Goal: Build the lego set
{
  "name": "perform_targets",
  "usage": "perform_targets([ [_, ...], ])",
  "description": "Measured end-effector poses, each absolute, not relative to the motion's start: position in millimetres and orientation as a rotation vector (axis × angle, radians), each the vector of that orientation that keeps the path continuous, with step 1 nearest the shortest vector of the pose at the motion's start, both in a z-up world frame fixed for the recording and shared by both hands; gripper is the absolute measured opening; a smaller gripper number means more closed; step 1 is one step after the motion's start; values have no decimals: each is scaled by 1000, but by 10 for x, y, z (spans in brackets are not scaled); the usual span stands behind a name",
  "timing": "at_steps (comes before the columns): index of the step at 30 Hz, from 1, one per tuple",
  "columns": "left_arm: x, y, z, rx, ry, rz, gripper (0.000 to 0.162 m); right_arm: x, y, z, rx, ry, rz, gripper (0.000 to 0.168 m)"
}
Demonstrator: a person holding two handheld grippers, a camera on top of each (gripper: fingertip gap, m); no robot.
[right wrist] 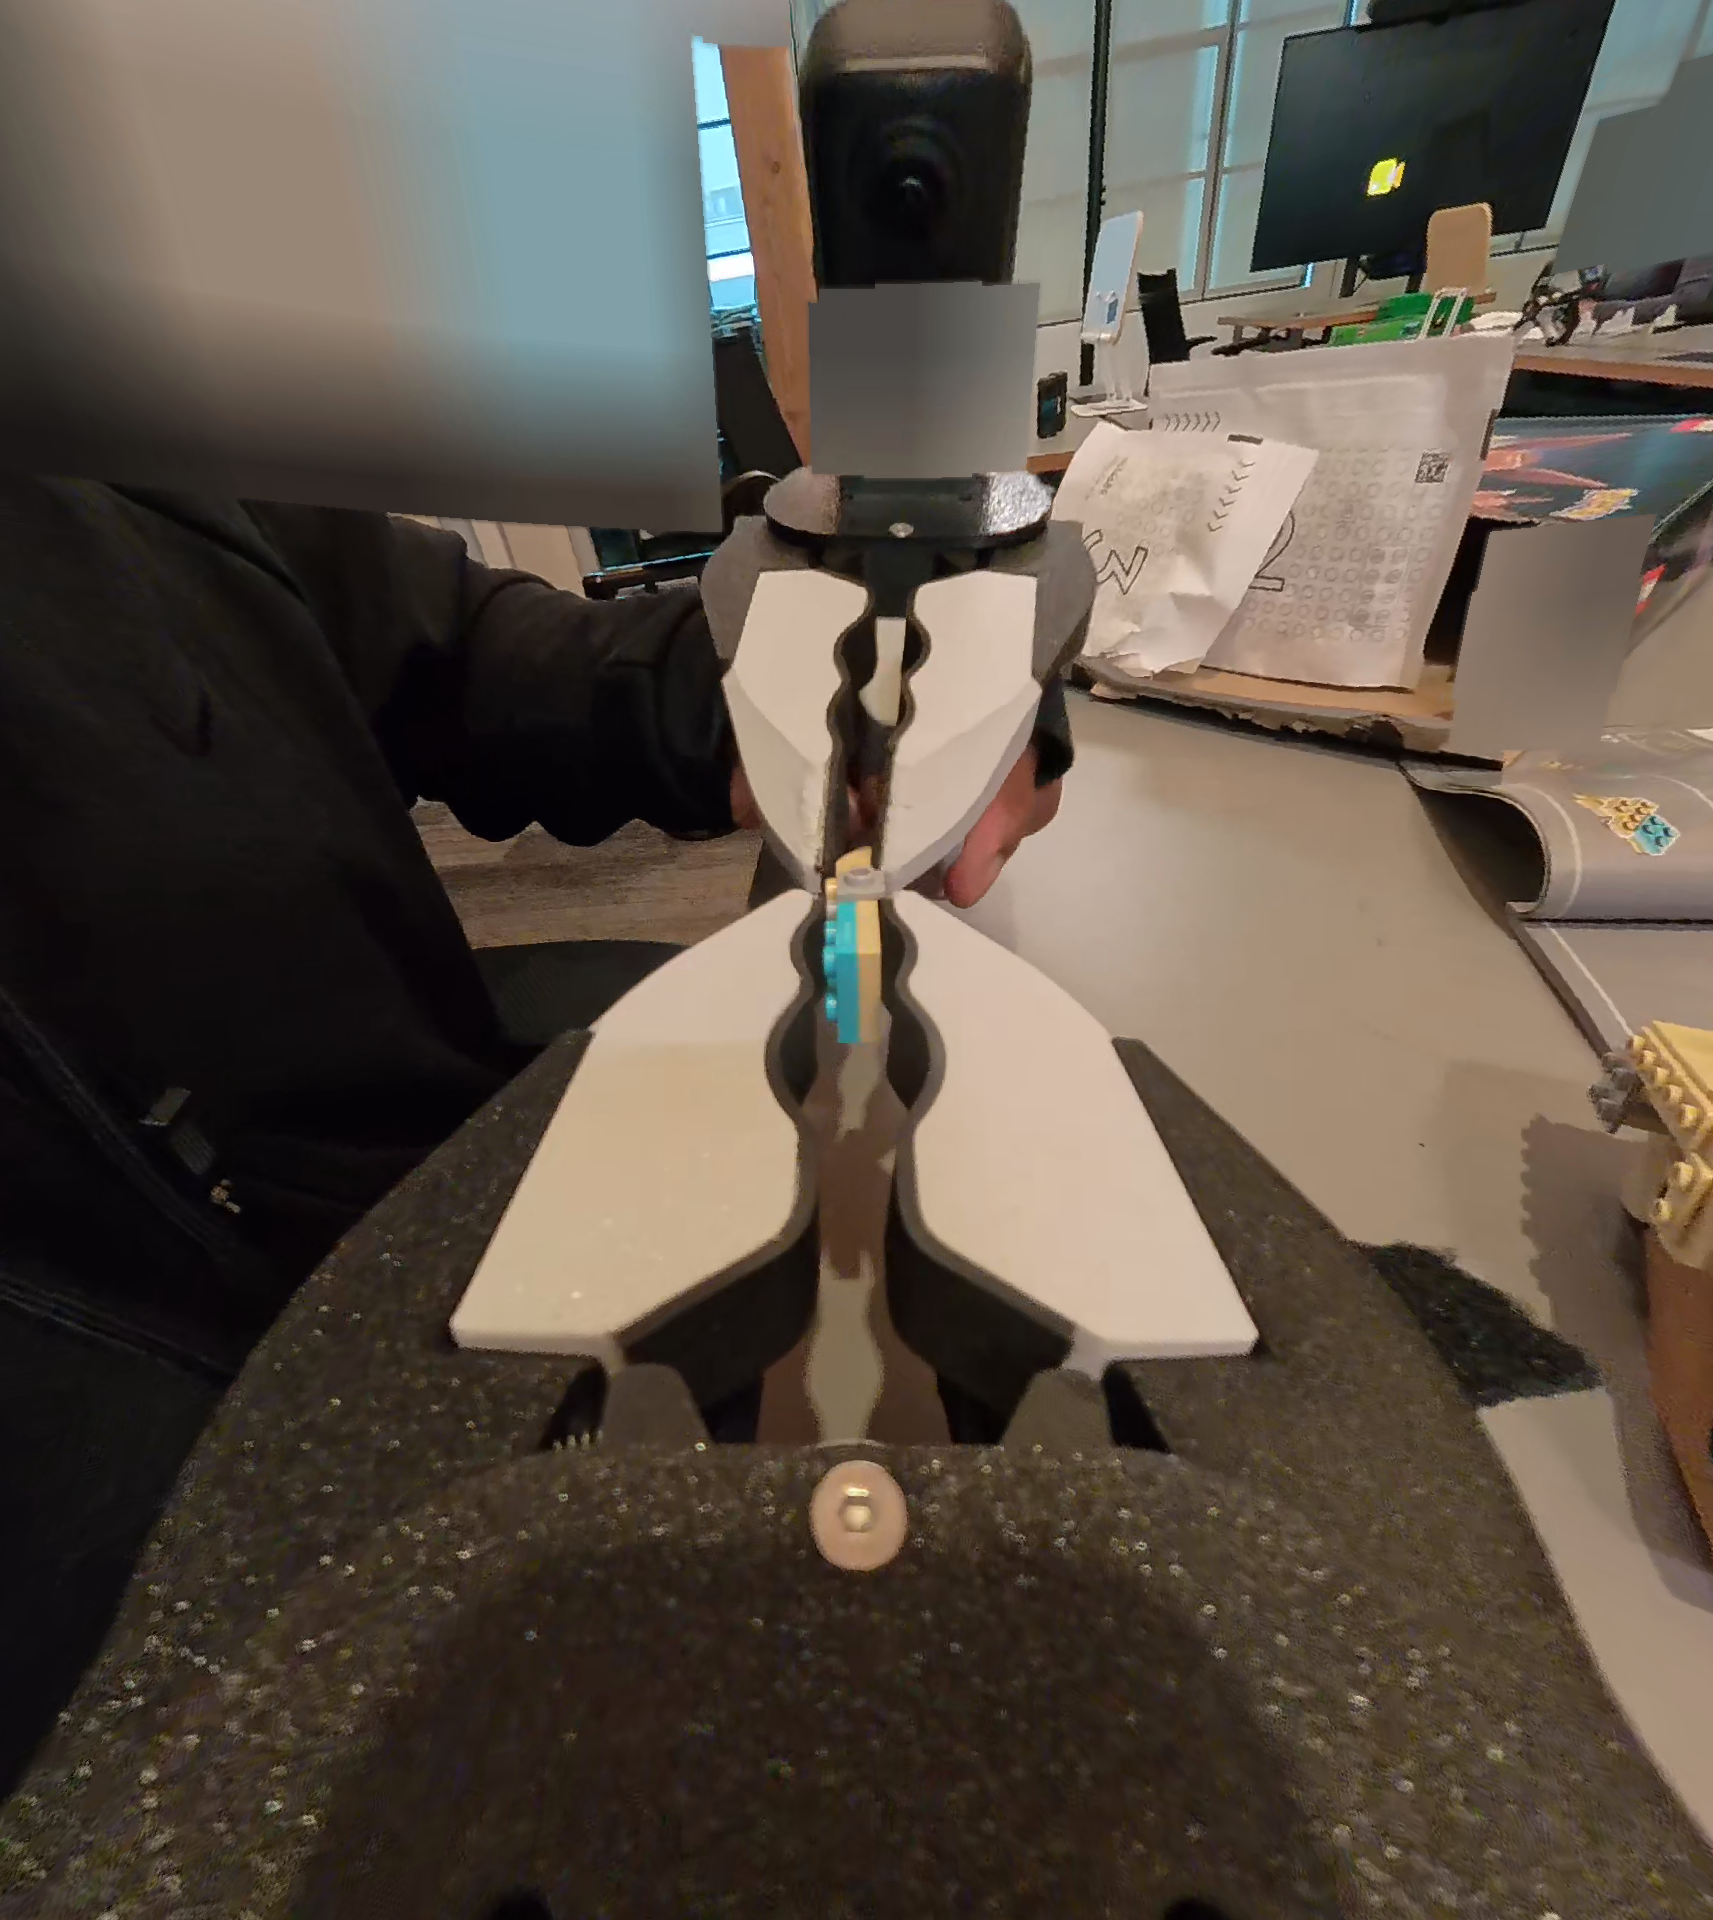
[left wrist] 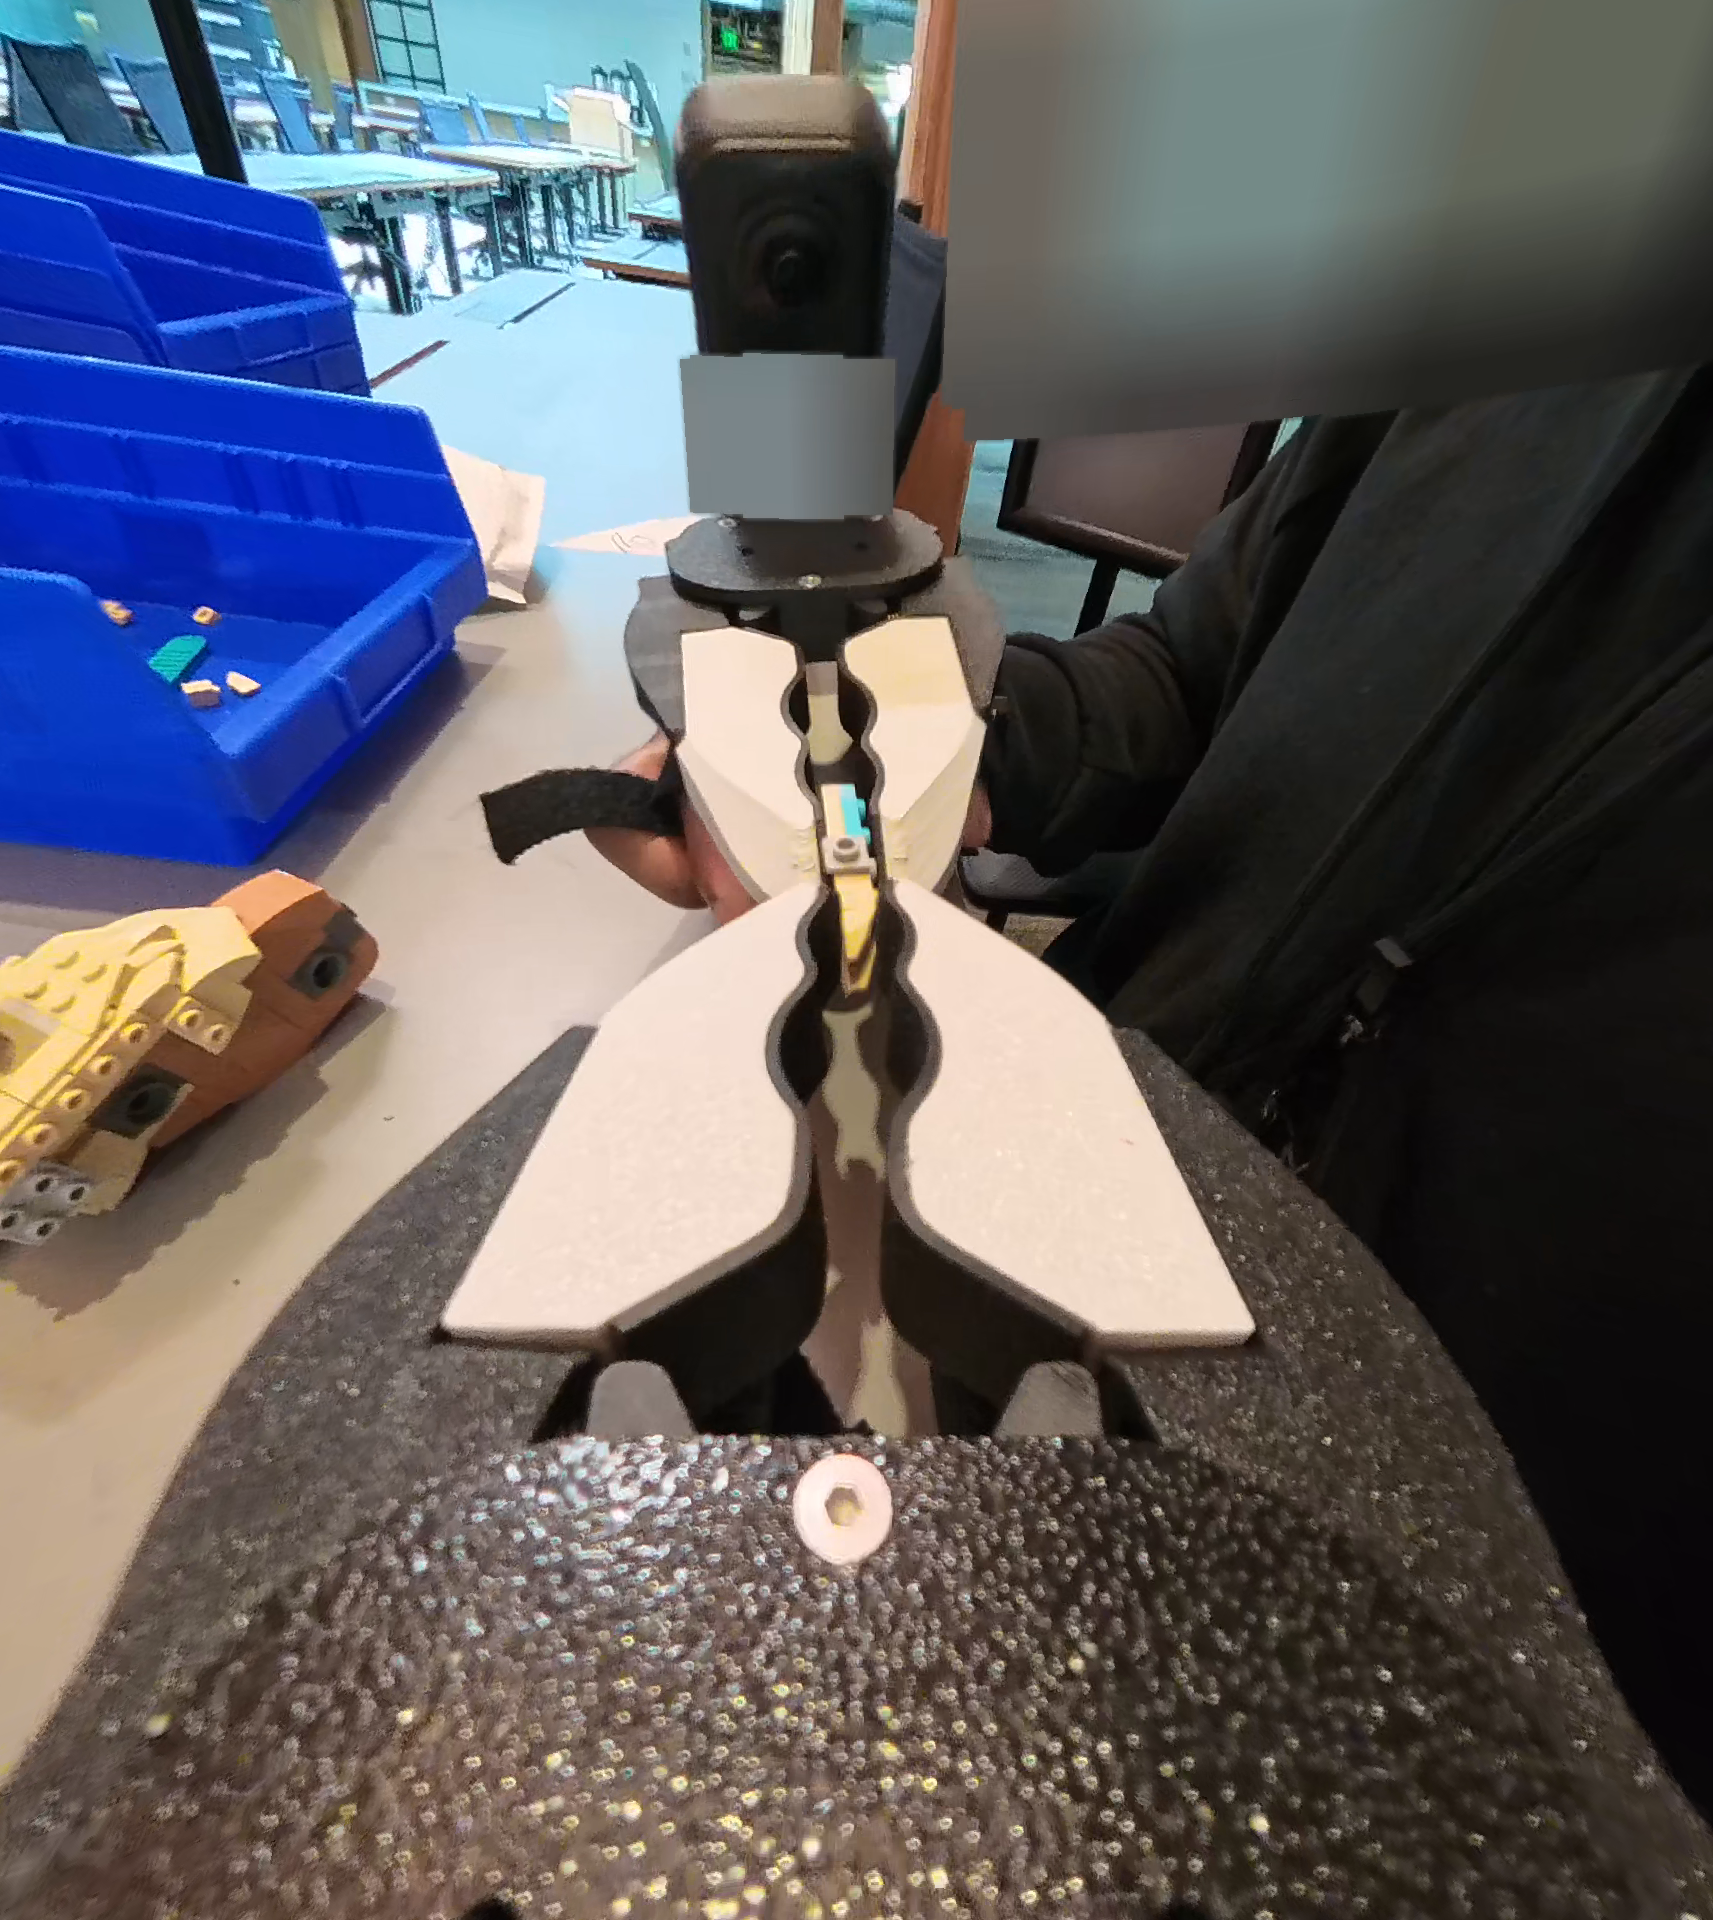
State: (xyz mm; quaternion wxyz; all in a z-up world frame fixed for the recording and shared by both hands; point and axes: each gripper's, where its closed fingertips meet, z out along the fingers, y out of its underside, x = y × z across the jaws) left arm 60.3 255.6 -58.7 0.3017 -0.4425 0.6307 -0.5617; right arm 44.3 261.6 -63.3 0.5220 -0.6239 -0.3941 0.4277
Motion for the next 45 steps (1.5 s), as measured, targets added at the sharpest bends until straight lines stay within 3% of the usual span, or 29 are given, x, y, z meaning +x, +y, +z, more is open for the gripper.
perform_targets([
  [5,660,2639,-580,-1224,1569,-1551,6,473,2692,-626,-1511,-876,1017,9],
  [14,650,3016,-348,-1331,991,-1835,5,639,2925,-569,-1597,-561,1150,30],
  [20,700,3164,-209,-1301,661,-2036,5,643,3077,-391,-1506,-298,1354,30],
  [28,755,3119,-174,-1259,592,-2086,5,671,3107,-287,-1448,-223,1366,14],
  [45,790,3073,-195,-1284,610,-2095,5,689,3064,-290,-1445,-245,1338,7],
])
